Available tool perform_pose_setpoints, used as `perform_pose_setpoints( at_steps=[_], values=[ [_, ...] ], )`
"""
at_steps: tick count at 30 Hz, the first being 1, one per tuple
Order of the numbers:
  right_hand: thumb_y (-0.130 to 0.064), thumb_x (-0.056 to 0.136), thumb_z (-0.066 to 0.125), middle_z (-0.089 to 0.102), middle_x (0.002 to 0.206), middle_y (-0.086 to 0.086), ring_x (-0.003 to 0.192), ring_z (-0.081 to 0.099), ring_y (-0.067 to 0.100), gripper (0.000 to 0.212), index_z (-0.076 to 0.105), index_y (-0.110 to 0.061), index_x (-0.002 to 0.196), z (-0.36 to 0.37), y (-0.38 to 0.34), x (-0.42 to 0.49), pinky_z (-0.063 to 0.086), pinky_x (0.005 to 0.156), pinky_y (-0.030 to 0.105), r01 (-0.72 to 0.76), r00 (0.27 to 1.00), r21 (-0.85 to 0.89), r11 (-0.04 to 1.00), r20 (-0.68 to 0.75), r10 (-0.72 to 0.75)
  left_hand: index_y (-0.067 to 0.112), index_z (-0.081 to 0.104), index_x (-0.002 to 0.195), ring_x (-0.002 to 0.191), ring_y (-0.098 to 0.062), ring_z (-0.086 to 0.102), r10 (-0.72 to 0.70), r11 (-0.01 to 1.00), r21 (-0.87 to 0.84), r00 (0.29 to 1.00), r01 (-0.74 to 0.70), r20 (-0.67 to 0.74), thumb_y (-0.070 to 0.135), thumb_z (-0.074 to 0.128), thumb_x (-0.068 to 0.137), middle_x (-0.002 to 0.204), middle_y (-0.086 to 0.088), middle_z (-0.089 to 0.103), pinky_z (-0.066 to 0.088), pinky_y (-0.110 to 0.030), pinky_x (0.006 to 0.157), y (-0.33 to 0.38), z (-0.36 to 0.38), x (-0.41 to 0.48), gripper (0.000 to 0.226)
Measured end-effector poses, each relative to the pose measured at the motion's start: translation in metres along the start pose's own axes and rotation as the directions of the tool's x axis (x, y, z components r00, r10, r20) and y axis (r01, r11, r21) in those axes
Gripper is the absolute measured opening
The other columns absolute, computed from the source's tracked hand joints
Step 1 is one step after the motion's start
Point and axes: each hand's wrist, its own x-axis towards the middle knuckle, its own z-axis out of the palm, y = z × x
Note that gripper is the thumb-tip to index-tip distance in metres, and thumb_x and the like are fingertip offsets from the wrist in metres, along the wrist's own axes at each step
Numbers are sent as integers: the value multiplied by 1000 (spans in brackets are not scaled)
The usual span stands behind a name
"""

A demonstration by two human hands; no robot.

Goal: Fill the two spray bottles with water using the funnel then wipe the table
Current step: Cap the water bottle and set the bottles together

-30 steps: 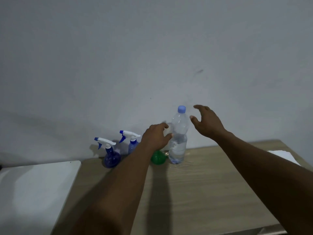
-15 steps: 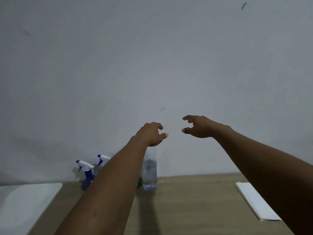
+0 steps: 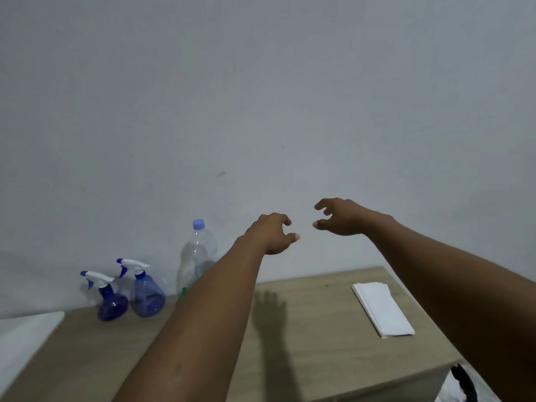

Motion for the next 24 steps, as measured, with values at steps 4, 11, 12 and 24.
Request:
perform_pose_setpoints(
  at_steps=[4, 11, 12, 24],
  values=[
    [-49, 90, 64, 58, 135, 3, 122, 55, 22, 55, 49, -27, 138, 10, 37, -2, 45, 102, 38, -71, 997, 9, 997, 15, 71, 33, 51, 136, 123, -24, 53, 45, 999, 3, 998, -45, 49, 58, 64, 85, 137, -3, 54, 45, -45, 104, 17, 28, 24, 58],
    [-46, 90, 64, 65, 124, 4, 111, 58, 22, 41, 60, -24, 124, 36, 133, -9, 48, 95, 36, -231, 973, 24, 973, 16, 231, 33, 52, 136, 124, -26, 53, 112, 994, -28, 978, -109, 175, 58, 64, 84, 139, -3, 52, 44, -47, 105, 54, 108, 60, 59],
    [-45, 90, 64, 65, 123, 5, 108, 59, 22, 39, 61, -23, 122, 39, 150, -10, 49, 93, 35, -256, 967, 33, 966, 24, 255, 32, 53, 136, 123, -26, 55, 124, 992, -29, 973, -121, 195, 57, 65, 84, 139, -3, 53, 45, -47, 104, 61, 121, 63, 58],
    [-29, 93, 60, 67, 113, 5, 97, 62, 20, 20, 68, -19, 109, 120, 345, 9, 48, 80, 27, -405, 907, 184, 896, 207, 367, 30, 59, 123, 117, -20, 58, 8, 1000, -18, 953, -3, 304, 55, 68, 82, 129, 2, 60, 49, -38, 94, 125, 310, 94, 49]
  ],
)
